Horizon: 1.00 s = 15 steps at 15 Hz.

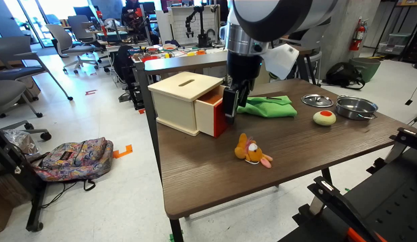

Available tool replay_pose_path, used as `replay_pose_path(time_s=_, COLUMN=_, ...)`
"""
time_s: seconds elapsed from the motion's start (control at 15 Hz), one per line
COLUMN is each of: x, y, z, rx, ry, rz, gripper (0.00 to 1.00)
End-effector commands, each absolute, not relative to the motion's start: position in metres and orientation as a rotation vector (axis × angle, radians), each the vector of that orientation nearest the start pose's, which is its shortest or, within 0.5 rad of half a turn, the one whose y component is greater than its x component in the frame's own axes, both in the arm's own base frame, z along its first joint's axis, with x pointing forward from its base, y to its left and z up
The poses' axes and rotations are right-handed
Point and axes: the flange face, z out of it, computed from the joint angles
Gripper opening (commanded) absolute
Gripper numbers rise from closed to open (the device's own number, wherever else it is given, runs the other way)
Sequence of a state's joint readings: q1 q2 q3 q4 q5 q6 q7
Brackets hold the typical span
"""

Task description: Close the red drawer.

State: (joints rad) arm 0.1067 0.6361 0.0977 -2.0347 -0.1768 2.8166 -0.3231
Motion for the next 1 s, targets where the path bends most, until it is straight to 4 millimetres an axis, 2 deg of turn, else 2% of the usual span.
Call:
replay_pose_path(time_s=0.0, x=0.597, y=0.13, z=0.14, rx=-2.984, ry=-1.063, rz=-0.262, gripper=0.65)
replay_pose_path(time_s=0.4, x=0.592, y=0.136, z=0.138, rx=-2.977, ry=-1.083, rz=-0.254, gripper=0.2)
replay_pose_path(time_s=0.6, x=0.59, y=0.14, z=0.139, rx=-2.97, ry=-1.09, rz=-0.261, gripper=0.01)
replay_pose_path(time_s=0.93, x=0.59, y=0.142, z=0.147, rx=-2.961, ry=-1.088, rz=-0.288, gripper=0.0)
